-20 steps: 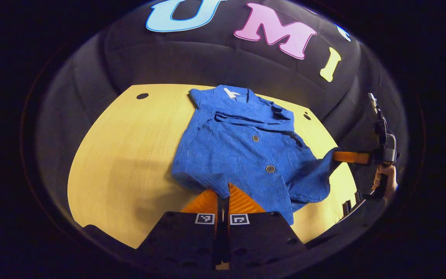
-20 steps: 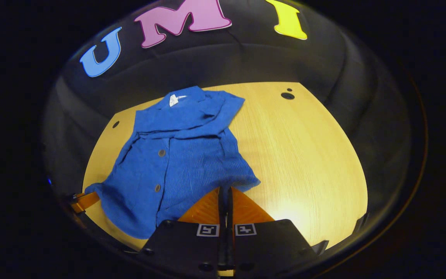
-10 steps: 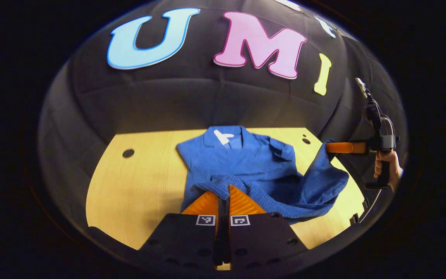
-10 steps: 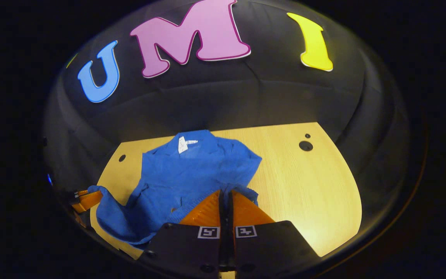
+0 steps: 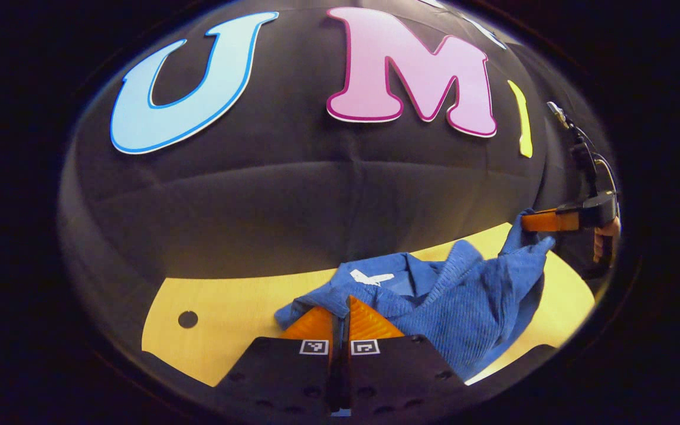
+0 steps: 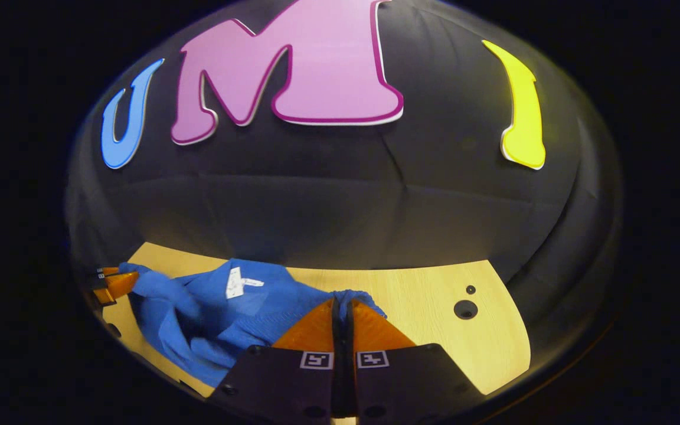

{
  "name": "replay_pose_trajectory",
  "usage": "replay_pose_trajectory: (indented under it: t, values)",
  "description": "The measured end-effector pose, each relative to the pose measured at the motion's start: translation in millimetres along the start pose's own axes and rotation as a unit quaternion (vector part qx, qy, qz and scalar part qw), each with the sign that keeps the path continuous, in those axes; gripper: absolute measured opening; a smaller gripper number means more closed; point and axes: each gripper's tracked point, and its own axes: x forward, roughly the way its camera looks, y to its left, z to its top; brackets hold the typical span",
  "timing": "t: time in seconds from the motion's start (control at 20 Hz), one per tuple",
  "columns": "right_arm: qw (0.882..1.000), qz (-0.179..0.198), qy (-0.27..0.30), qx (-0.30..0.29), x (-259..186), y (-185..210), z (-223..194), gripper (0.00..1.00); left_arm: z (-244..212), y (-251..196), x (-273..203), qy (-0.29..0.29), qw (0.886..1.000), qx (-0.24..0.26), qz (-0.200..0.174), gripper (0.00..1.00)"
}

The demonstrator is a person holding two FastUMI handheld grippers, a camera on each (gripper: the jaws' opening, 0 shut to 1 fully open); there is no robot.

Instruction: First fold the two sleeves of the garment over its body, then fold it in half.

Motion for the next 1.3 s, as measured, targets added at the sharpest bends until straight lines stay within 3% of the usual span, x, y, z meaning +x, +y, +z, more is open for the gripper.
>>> replay_pose_trajectory:
  t: [0.1, 0.15, 0.25, 0.3, 0.65, 1.05, 1.1, 1.25, 1.3]
  values:
    - [1.000, -0.018, -0.013, 0.013, 29, -5, -5, 0.07, -3, 8, 30, -0.027, 1.000, 0.009, 0.004, 0.00]
    - [0.999, -0.023, -0.018, 0.014, 40, -5, -8, 0.37, -4, 12, 36, -0.038, 0.999, 0.002, 0.007, 0.14]
    - [0.999, -0.034, -0.018, 0.012, 50, -8, -14, 0.99, -14, 17, 50, -0.036, 0.999, -0.017, 0.020, 0.60]
    - [0.999, -0.031, -0.017, 0.009, 48, -6, -14, 0.96, -23, 16, 48, -0.027, 0.999, -0.026, 0.027, 0.83]
    - [0.998, -0.032, -0.048, -0.028, 2, 3, -4, 0.98, -25, 7, 4, -0.011, 0.995, -0.090, 0.041, 0.84]
    - [0.995, -0.028, -0.083, -0.039, -87, 21, 9, 0.98, 5, -3, -89, -0.066, 0.993, -0.091, 0.042, 0.84]
    - [0.995, -0.028, -0.092, -0.036, -101, 23, 13, 0.94, 8, -3, -102, -0.076, 0.993, -0.086, 0.042, 0.83]
    - [0.993, -0.025, -0.116, -0.026, -147, 30, 23, 0.98, 14, -9, -148, -0.091, 0.991, -0.089, 0.035, 0.84]
    - [0.992, -0.024, -0.123, -0.023, -162, 34, 25, 0.94, 16, -9, -165, -0.097, 0.990, -0.096, 0.036, 0.84]
